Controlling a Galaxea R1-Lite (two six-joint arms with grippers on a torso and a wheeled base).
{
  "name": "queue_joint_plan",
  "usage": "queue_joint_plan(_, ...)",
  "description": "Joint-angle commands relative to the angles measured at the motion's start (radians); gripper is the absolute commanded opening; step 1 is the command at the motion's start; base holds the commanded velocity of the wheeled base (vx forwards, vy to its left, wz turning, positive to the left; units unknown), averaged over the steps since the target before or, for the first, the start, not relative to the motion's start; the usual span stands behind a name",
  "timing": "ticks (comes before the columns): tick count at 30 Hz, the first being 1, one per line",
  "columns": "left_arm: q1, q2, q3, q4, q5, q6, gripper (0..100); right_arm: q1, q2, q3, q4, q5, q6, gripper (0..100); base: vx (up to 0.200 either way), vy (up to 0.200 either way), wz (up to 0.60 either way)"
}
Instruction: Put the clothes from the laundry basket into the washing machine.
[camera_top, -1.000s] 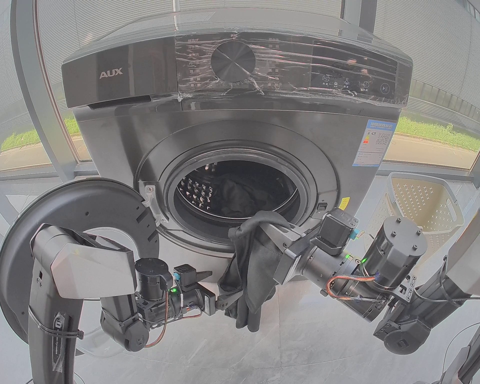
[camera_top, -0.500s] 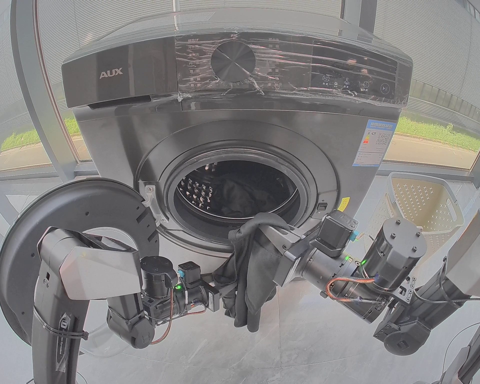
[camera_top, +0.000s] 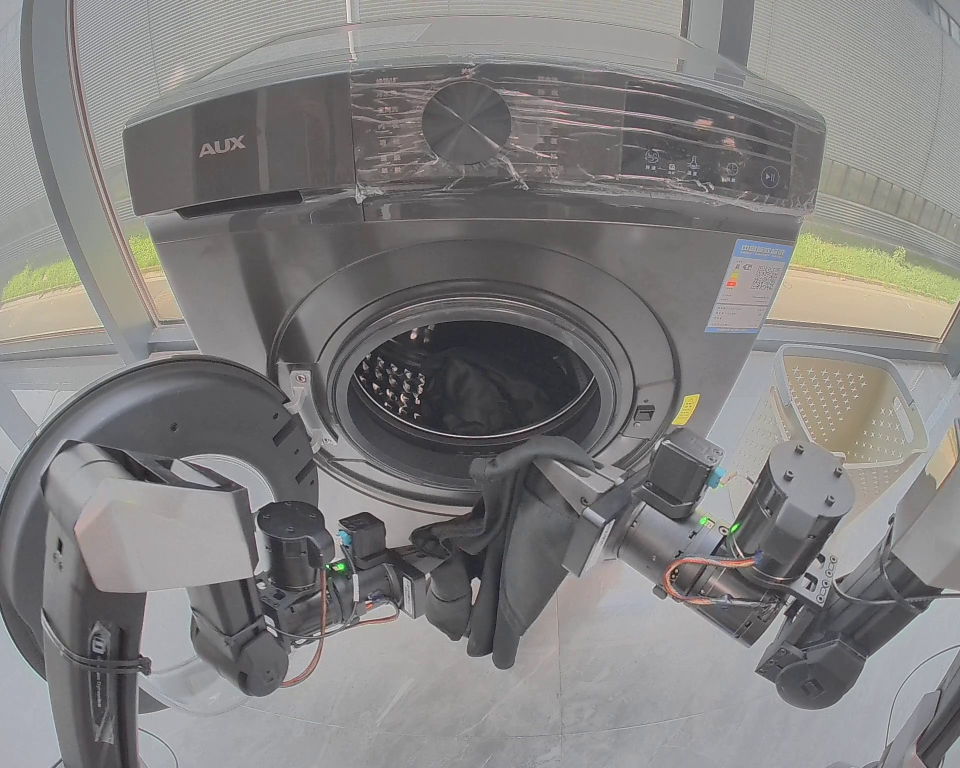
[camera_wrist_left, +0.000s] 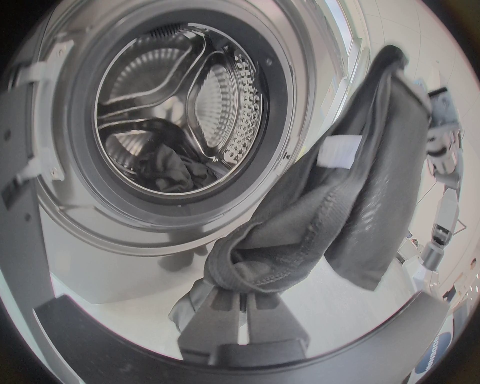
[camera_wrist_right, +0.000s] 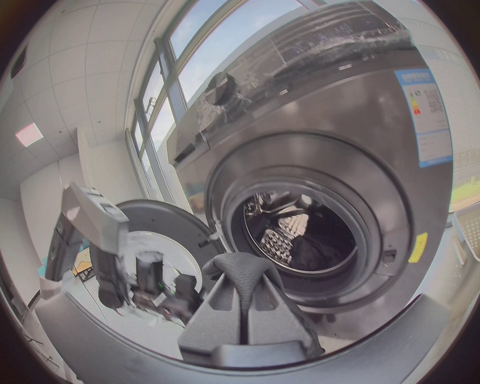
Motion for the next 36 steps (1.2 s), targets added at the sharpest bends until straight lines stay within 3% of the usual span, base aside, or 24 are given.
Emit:
queue_joint_plan(1,0.034,-0.218,0.144,-0.009,-0.002,-0.006,0,-0.064,-0.005,0.127,-0.008,-0.001,0.0,0,0.0,0.0,0.0)
queue_joint_plan(7,0.077,-0.491,0.315,-0.006,-0.108,-0.011,0,-0.085,-0.064,0.271,-0.024,0.009,0.005,0,0.0,0.0,0.0)
queue_joint_plan(11,0.079,-0.6,0.402,-0.004,-0.182,-0.02,0,-0.085,-0.065,0.36,-0.044,0.008,0.049,0,0.0,0.0,0.0)
queue_joint_plan(12,0.077,-0.605,0.407,-0.006,-0.186,-0.009,0,-0.085,-0.073,0.397,-0.046,0.008,0.055,0,0.0,0.0,0.0)
queue_joint_plan(15,0.076,-0.622,0.396,-0.006,-0.186,-0.022,0,-0.088,-0.102,0.442,-0.046,0.005,0.066,0,0.0,0.0,0.0)
queue_joint_plan(18,0.085,-0.629,0.376,-0.006,-0.192,-0.025,0,-0.096,-0.113,0.452,-0.046,0.002,0.092,0,0.0,0.0,0.0)
queue_joint_plan(24,0.1,-0.631,0.345,-0.006,-0.211,-0.022,0,-0.124,-0.114,0.44,-0.044,0.002,0.098,0,0.0,0.0,0.0)
queue_joint_plan(26,0.11,-0.629,0.325,-0.006,-0.235,-0.036,0,-0.13,-0.113,0.425,-0.046,0.0,0.098,0,0.0,0.0,0.0)
queue_joint_plan(27,0.128,-0.632,0.302,-0.006,-0.235,-0.072,0,-0.14,-0.107,0.397,-0.044,-0.001,0.097,0,0.0,0.0,0.0)
queue_joint_plan(33,0.137,-0.706,0.272,-0.004,-0.243,-0.158,0,-0.148,-0.097,0.366,-0.044,-0.011,0.098,0,0.0,0.0,0.0)
queue_joint_plan(36,0.13,-0.717,0.268,-0.004,-0.241,-0.171,0,-0.15,-0.09,0.362,-0.046,-0.012,0.098,0,0.0,0.0,0.0)
